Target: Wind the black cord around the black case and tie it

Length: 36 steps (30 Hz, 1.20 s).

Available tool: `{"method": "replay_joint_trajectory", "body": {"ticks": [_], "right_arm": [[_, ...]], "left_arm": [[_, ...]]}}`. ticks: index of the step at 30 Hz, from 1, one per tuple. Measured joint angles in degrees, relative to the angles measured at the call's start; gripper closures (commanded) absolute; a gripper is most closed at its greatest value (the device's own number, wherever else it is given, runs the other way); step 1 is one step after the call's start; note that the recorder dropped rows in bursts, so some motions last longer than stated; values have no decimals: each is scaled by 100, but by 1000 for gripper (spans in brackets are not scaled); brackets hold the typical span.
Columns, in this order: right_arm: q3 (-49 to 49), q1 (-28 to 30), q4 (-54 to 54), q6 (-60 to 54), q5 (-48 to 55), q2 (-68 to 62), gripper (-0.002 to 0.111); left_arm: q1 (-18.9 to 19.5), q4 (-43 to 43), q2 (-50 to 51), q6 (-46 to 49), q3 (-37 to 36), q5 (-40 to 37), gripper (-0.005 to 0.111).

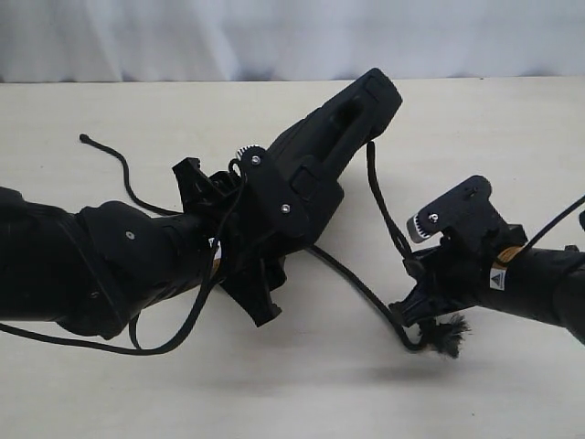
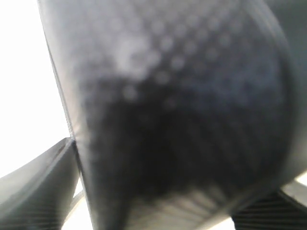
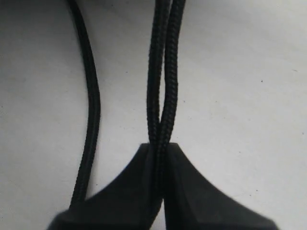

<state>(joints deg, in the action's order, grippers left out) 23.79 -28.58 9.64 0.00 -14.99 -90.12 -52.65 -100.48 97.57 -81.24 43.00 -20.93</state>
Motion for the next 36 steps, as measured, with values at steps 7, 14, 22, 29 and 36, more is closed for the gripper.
{"method": "replay_joint_trajectory", "body": {"ticks": [7,14,22,29,36], "right_arm": [[-223,-16,111,-44,-404,144,104],[-933,-16,111,-44,-1868,327,104],[-976,-16,668,83,-2057,327,104],[-976,-16,-20,-169,-2084,327,104],[-947,-16,-559,-498,-2533,338,104]], "left_arm": [[0,11,0,0,0,0,107],[0,11,0,0,0,0,107],[0,11,0,0,0,0,107],[0,11,0,0,0,0,107],[0,11,0,0,0,45,107]]}}
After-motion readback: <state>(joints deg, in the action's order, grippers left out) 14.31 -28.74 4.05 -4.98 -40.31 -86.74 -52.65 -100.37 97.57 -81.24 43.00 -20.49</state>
